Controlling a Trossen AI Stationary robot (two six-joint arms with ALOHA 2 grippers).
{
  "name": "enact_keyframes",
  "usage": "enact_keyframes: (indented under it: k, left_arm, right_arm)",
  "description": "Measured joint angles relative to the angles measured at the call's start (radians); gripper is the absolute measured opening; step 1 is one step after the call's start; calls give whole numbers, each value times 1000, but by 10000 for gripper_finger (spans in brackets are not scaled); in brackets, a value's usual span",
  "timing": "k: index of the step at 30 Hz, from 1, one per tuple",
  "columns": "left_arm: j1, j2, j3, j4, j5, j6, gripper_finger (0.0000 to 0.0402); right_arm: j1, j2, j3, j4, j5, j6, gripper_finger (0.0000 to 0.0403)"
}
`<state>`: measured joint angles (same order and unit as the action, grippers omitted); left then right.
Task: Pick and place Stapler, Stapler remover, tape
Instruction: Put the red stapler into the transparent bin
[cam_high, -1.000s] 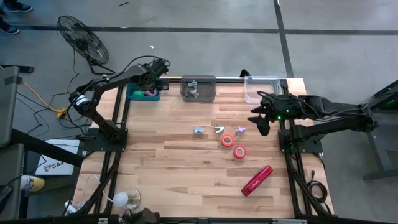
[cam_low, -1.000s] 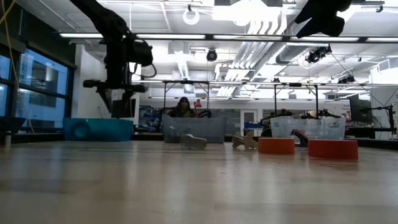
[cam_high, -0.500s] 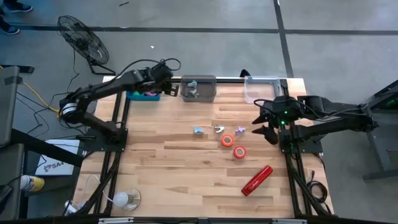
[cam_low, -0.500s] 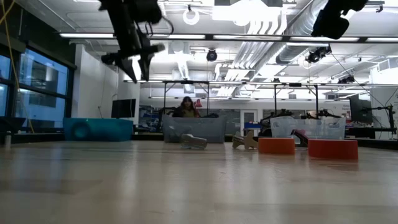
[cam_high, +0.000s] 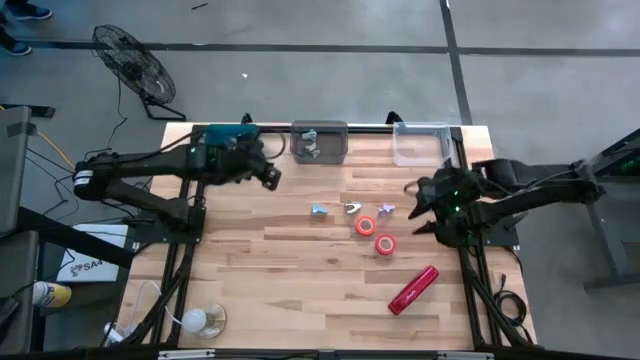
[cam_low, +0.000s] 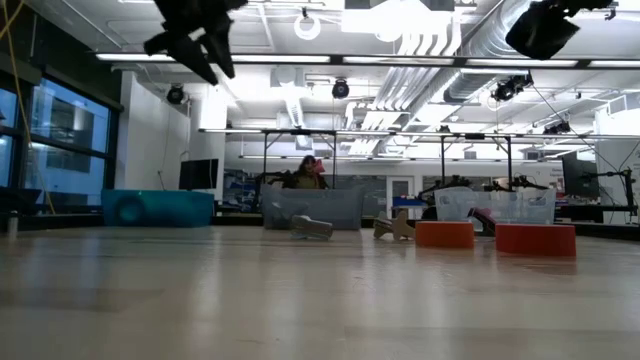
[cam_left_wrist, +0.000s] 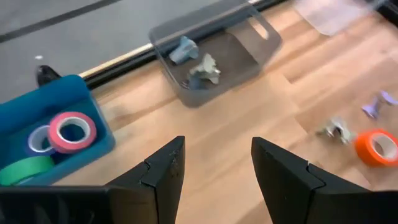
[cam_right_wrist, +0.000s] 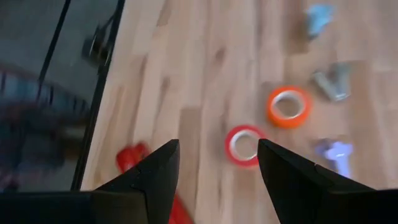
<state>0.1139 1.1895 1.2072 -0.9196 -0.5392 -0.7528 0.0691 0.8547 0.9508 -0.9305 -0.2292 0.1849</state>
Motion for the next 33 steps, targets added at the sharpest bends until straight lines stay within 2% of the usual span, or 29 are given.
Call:
enact_keyframes:
  k: [7,13,20,25,29,33]
  left_arm:
    - [-136,-116,-90,4,11,-91,182]
    - [-247,-156,-97,4,11,-109,182]
    - [-325,-152,-97,4,4,-109,182]
    - [-333,-151,-97,5,1,-112,182]
    - [-333,-150,-97,5,1,-112,182]
    - [-333,-150,-97,5,2,-110,182]
  right_arm:
    - [201,132,0,-10,-24,-11,209]
    - [335,247,0,-9,-52,4,209]
    - [439,364,0,-6,-70,76,209]
    - [468,458,0,0,-70,111,212]
    - [493,542,0,18,-74,121,240]
    - [508,622,0,31,-67,96,292]
